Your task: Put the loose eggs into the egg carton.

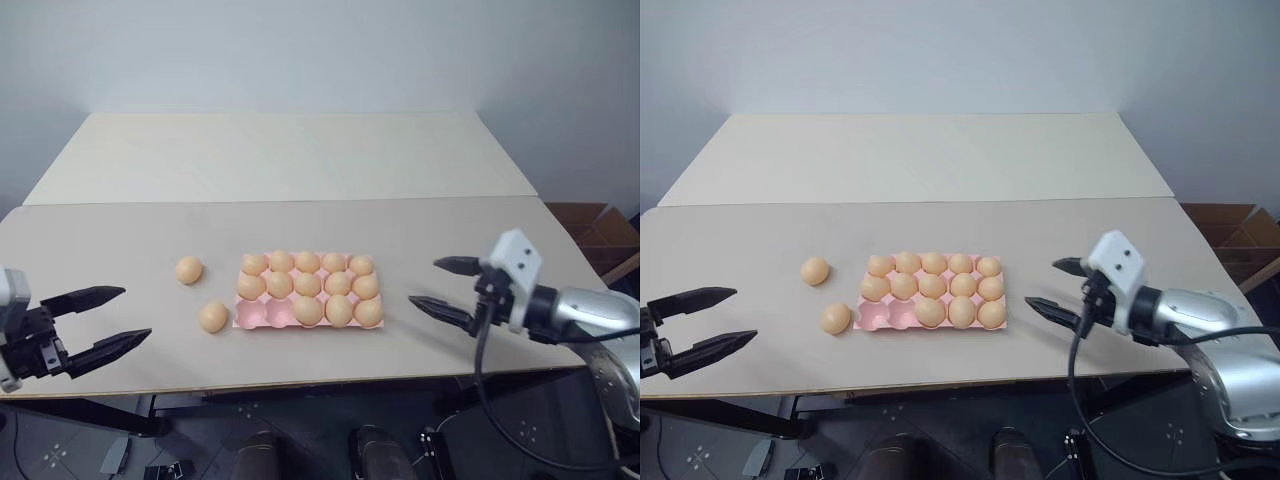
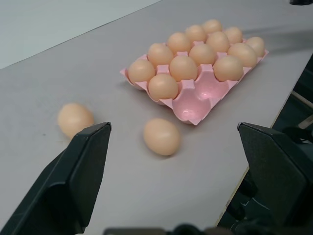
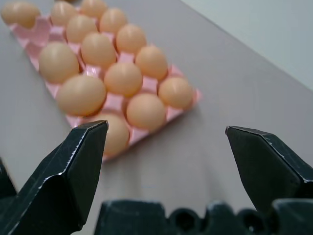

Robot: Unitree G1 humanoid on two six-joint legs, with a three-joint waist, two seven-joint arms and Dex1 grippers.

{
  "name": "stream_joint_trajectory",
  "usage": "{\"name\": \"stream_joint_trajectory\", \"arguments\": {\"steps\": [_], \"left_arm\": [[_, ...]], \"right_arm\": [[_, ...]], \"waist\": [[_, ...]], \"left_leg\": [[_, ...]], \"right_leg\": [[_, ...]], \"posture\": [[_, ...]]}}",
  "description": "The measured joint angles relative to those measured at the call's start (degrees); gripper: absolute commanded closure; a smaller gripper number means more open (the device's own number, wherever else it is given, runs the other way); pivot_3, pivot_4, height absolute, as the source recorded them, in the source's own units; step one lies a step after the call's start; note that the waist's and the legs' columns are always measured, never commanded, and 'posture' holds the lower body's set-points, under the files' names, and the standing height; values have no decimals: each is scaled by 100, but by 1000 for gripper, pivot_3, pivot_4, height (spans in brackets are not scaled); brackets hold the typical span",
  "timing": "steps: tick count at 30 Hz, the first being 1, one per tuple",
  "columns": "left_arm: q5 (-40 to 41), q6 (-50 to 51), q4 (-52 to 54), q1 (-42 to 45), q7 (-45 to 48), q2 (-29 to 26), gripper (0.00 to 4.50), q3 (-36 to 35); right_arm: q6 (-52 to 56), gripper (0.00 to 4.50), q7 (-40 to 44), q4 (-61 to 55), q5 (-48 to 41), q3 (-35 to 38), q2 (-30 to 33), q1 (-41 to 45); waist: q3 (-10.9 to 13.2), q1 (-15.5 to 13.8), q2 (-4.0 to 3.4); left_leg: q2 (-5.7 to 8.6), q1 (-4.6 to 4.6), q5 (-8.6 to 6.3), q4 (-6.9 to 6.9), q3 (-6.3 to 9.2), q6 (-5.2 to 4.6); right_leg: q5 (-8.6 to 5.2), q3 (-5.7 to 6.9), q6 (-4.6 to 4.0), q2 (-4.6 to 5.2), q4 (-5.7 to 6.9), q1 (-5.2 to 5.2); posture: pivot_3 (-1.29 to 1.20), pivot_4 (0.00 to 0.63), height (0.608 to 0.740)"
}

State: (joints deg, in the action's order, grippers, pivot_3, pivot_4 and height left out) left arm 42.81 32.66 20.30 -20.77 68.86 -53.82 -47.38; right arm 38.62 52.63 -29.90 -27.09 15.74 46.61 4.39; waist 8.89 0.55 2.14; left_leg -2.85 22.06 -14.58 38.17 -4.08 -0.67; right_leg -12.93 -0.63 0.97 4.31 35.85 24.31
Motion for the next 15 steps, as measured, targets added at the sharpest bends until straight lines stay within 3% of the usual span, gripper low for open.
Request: {"name": "stream_joint_trajectory", "arguments": {"steps": [7, 15], "left_arm": [[-63, 2, 101, -112, -118, 214, 0, 226], [-875, 513, 404, 666, -2229, 994, 0, 1918]], "right_arm": [[-684, 15, 341, 340, 52, 158, 136, -318], [-712, 15, 197, 284, 31, 151, 140, -251]], "waist": [[0, 17, 0], [-2, -55, 5]], "left_leg": [[-1, -15, 2, 8, -9, 1], [2, -1, 1, 9, -3, 0]], "right_leg": [[-23, -15, 26, 2, 7, -5], [28, -16, 23, -1, -2, -5]], "posture": [[0, 150, 740], [0, 150, 740]]}}
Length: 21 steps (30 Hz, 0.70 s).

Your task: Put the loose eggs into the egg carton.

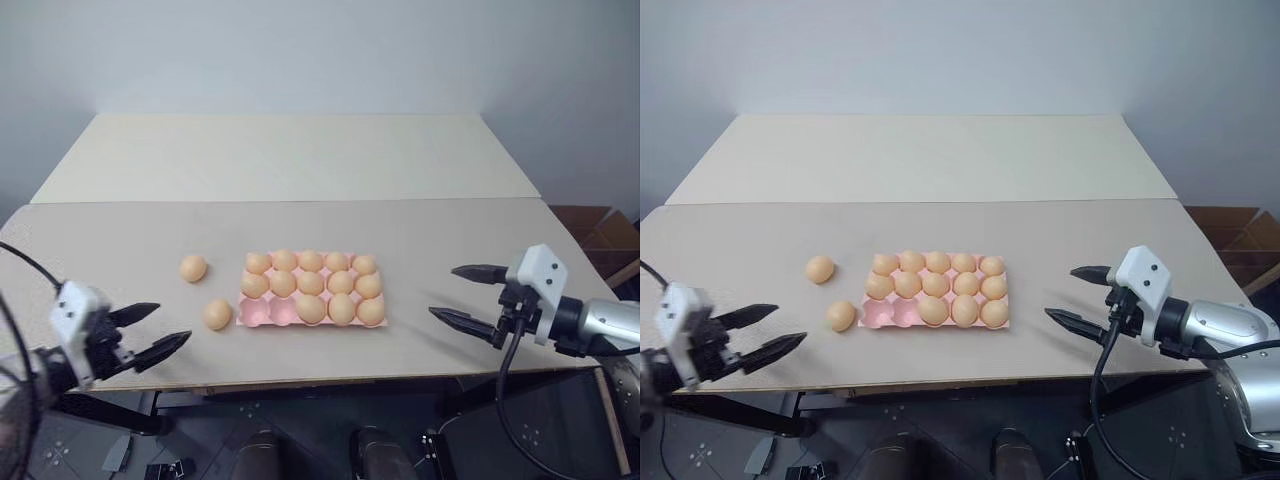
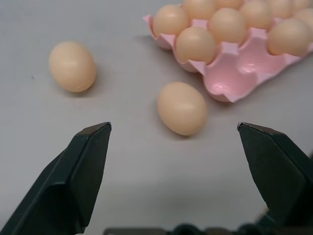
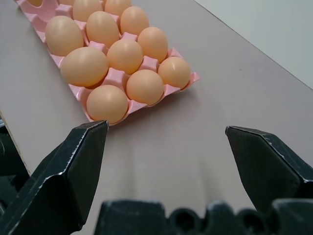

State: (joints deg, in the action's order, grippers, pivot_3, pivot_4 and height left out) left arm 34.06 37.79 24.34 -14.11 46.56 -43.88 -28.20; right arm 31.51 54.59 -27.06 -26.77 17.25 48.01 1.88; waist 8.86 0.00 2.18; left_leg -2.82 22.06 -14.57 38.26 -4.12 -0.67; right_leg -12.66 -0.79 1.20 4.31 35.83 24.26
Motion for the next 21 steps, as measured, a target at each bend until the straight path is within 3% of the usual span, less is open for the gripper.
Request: {"name": "stream_joint_trajectory", "arguments": {"steps": [8, 12, 17, 21], "left_arm": [[-333, 242, 41, 784, -1130, 717, 0, 1033], [-485, 570, -139, 1031, -1451, 721, 917, 1276], [-505, 638, -169, 1036, -1443, 624, 2535, 1344], [-598, 406, -149, 986, -1272, 389, 2535, 1335]], "right_arm": [[1, 15, -235, -178, -106, -29, -13, 53], [3, 0, -307, -228, -160, -51, -33, 142], [17, 0, -478, -293, -214, -50, -58, 167], [28, 0, -588, -373, -343, -50, -115, 167]], "waist": [[-1, -7, 2], [-1, 6, 2], [-1, 2, 2], [-1, -4, 2]], "left_leg": [[2, -2, 0, 2, 2, 0], [2, -5, 1, 2, 6, -1], [2, 1, 0, 2, 7, -1], [3, 0, 0, 2, 7, -1]], "right_leg": [[1, -1, 1, -1, 4, -2], [1, -1, 1, -6, 8, -3], [1, 0, 1, -3, 4, 0], [1, 1, 0, -2, 4, -1]], "posture": [[0, 150, 740], [0, 150, 740], [0, 150, 740], [0, 150, 740]]}}
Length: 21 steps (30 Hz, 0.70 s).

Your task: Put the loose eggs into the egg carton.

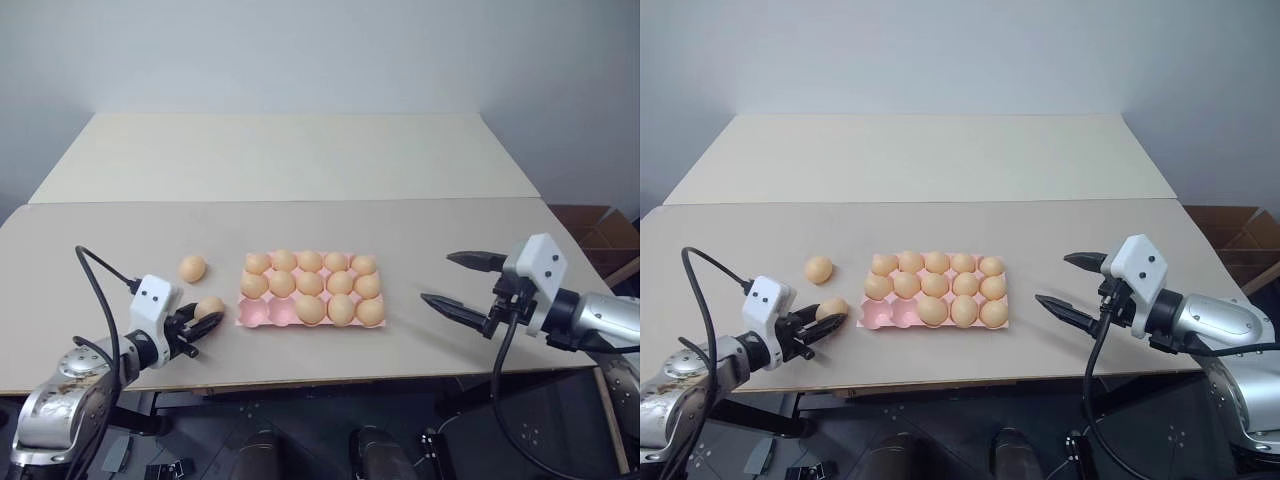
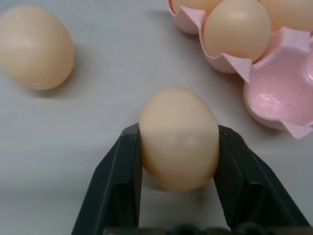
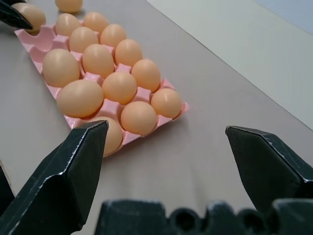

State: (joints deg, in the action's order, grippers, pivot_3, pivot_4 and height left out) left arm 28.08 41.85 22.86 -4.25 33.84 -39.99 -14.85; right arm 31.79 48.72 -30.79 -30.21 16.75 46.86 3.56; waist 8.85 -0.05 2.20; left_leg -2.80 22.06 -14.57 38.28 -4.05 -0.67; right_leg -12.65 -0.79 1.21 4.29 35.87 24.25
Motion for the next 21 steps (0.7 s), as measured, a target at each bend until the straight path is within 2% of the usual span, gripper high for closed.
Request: {"name": "stream_joint_trajectory", "arguments": {"steps": [4, 6, 9, 14, 18, 21], "left_arm": [[367, -460, 290, -53, 916, -355, 2535, -258], [560, -567, 437, 234, 1271, -453, 2535, -224], [555, -659, 503, 716, 1393, -350, 2535, 227], [23, -652, 238, 1114, 1102, 80, 2535, 1373], [-71, -561, 74, 1373, 977, 270, 1530, 1629], [-58, -429, 58, 1490, 979, 270, 497, 1623]], "right_arm": [[11, 0, -150, -36, -36, 2, -3, -1], [11, 0, -165, -38, -37, -3, -4, 5], [10, 0, -215, -57, -27, -47, -6, 33], [12, 0, -384, -176, -31, -64, -12, 28], [60, 0, -532, -320, -37, -51, -15, -16], [114, 0, -612, -425, -48, -47, -17, -45]], "waist": [[0, 0, 0], [-1, -41, -4], [-3, -69, -6], [-3, -32, -4], [-2, -32, -4], [-2, -25, -4]], "left_leg": [[-1, 1, 0, 1, -3, 0], [4, 1, 0, 3, -4, 0], [7, 0, 0, 11, -3, 0], [7, 9, 0, 14, -1, -1], [5, 10, 0, 13, 8, -1], [5, 7, 0, 14, 7, -1]], "right_leg": [[-8, 1, -15, 2, -1, 2], [-8, 2, -15, 5, 0, 0], [-4, 1, -6, 5, 0, -9], [7, -4, 12, -1, -6, -4], [6, 2, 11, -5, -1, -2], [6, 0, 11, -4, 0, -4]], "posture": [[0, 150, 740], [0, 150, 740], [0, 150, 740], [0, 150, 740], [0, 150, 740], [0, 150, 740]]}}
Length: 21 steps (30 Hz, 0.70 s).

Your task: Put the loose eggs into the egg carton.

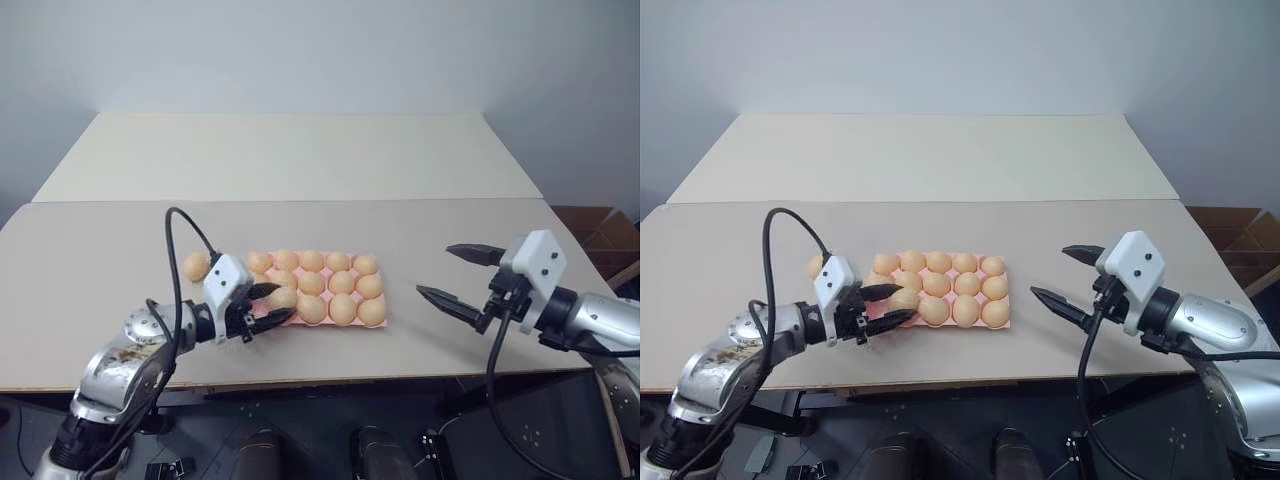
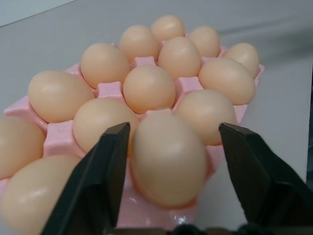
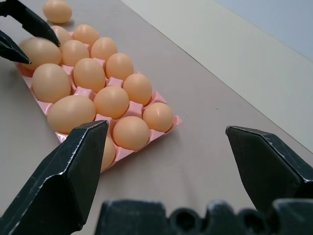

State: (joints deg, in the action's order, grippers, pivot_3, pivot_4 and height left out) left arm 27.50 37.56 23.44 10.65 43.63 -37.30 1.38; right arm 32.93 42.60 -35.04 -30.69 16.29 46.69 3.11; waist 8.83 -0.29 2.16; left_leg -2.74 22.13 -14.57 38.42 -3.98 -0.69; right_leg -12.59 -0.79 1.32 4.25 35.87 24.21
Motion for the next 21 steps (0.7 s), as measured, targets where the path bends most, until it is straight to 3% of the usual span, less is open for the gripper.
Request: {"name": "stream_joint_trajectory", "arguments": {"steps": [1, 4, 9, 13, 17, 21], "left_arm": [[38, 13, 5, -2, 2, -2, 138, -19], [155, 21, 164, -77, 1, -118, 62, -239], [521, -33, 387, -702, 254, -626, 62, -1660], [633, -325, 244, -1756, 912, -1038, 62, -3016], [672, -583, -6, -2657, 1631, -1120, 62, -4096], [638, -665, -33, -3116, 1562, -930, 62, -4651]], "right_arm": [[8, 0, -14, -36, -6, 12, 0, -4], [20, 0, -26, -61, -95, 28, 1, -2], [17, 0, 65, -37, -173, 27, 15, 19], [-73, 0, 282, 161, -167, -10, 26, 87], [-172, 0, 475, 461, -134, -101, 85, 260], [-259, 0, 598, 703, -53, -177, 114, 325]], "waist": [[0, 5, 0], [1, 15, 1], [0, 69, 0], [1, 113, 0], [1, 98, 0], [1, 21, 0]], "left_leg": [[0, 0, 0, 0, 0, 0], [-1, 2, 0, 2, 1, 0], [-6, -2, 0, -2, 3, 0], [-7, -4, 0, -2, -3, 0], [-8, -6, 0, 0, -12, 1], [-7, -7, 0, 1, -12, 1]], "right_leg": [[0, -1, 0, 1, 0, 0], [0, 0, 0, 1, -1, 2], [-3, 2, -3, -1, 0, 3], [-9, 1, -14, 2, -1, 4], [-28, 1, -42, 8, -1, 5], [-35, 3, -31, 12, -3, 1]], "posture": [[0, 150, 740], [0, 150, 740], [0, 150, 740], [0, 150, 740], [0, 150, 740], [0, 150, 740]]}}
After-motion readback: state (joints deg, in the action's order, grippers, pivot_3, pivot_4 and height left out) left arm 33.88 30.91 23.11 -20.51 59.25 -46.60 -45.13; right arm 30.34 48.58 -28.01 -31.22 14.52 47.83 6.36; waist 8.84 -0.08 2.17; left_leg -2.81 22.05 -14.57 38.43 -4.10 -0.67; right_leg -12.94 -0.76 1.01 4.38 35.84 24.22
